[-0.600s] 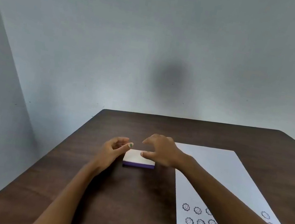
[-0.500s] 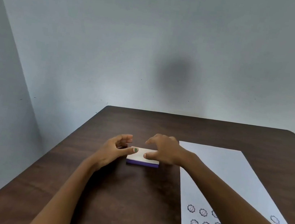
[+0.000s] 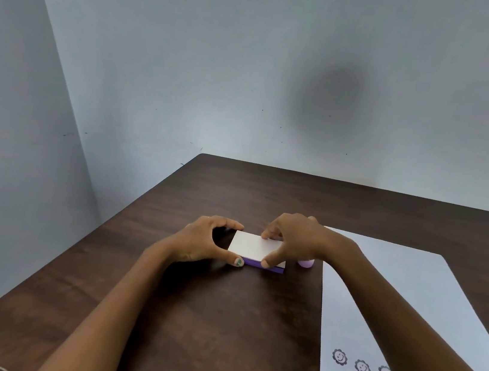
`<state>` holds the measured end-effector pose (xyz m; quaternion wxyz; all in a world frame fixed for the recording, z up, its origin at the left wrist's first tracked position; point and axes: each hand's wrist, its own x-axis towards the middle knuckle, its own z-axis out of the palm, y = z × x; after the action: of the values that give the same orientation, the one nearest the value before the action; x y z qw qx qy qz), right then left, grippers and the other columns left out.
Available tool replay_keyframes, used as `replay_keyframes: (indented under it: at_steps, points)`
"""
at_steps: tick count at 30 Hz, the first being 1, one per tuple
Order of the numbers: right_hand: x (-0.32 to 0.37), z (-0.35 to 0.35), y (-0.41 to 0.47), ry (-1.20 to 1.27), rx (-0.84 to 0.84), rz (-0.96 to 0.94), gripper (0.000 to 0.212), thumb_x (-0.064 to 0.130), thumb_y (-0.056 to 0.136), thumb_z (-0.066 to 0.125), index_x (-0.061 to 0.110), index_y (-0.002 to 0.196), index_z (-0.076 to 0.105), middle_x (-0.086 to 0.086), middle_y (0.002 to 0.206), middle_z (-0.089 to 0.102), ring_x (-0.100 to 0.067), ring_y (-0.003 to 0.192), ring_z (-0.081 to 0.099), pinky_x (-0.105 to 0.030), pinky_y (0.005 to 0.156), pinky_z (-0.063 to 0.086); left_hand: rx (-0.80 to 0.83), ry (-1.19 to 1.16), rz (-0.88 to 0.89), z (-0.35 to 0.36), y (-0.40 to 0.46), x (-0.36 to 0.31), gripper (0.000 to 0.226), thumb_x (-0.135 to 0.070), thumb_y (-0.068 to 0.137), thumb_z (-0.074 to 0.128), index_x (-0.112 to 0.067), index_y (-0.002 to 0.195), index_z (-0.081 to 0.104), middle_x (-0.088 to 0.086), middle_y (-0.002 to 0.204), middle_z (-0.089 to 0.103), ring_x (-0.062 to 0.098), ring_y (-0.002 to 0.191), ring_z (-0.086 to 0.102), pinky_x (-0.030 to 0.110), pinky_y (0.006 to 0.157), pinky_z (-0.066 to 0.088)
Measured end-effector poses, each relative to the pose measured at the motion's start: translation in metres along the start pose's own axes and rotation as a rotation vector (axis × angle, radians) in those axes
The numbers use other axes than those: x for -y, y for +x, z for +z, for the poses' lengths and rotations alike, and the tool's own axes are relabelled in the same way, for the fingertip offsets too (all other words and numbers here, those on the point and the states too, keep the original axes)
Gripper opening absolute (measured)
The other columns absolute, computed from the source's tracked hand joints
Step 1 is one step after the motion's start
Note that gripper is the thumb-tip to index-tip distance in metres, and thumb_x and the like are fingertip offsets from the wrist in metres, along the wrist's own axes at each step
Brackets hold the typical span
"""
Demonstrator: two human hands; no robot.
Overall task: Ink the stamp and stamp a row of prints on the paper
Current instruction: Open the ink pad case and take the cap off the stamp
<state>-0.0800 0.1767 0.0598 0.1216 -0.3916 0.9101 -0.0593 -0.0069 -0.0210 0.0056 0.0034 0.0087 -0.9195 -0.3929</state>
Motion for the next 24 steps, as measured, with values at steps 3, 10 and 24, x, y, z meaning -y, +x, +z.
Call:
replay_keyframes:
  at_steps: [3,10,24]
  points:
    - [0.002,0.000,-0.001,0.009,-0.013,-0.011,0.062,0.042,0.071,0.074,0.017,0.124,0.055,-0.001,0.127,0.060,-0.021,0.116,0.051,-0.040,0.093,0.031,0.004,-0.011,0.000,-0.001,0.000,0.001,0.071,-0.044,0.057,0.086,-0.035,0.122,0.057,-0.013,0.131,0.052,0.005,0.121,0.047,0.023,0.100,0.037]
    - [0.003,0.000,-0.004,0.026,-0.042,-0.025,0.057,0.043,0.070,0.075,0.017,0.117,0.060,0.000,0.121,0.064,-0.020,0.111,0.055,-0.037,0.089,0.032,0.003,0.043,-0.001,-0.002,-0.001,0.001,0.073,-0.052,0.053,0.084,-0.042,0.120,0.056,-0.012,0.137,0.046,0.010,0.126,0.042,0.037,0.110,0.034]
    - [-0.001,-0.015,-0.007,0.189,0.051,-0.087,0.032,0.029,0.094,0.044,0.008,0.106,0.065,-0.007,0.112,0.066,-0.025,0.100,0.059,-0.040,0.091,0.045,0.014,0.057,-0.040,-0.003,0.000,0.003,0.084,-0.059,0.051,0.082,-0.040,0.127,0.050,-0.006,0.134,0.047,0.016,0.123,0.046,0.042,0.107,0.039]
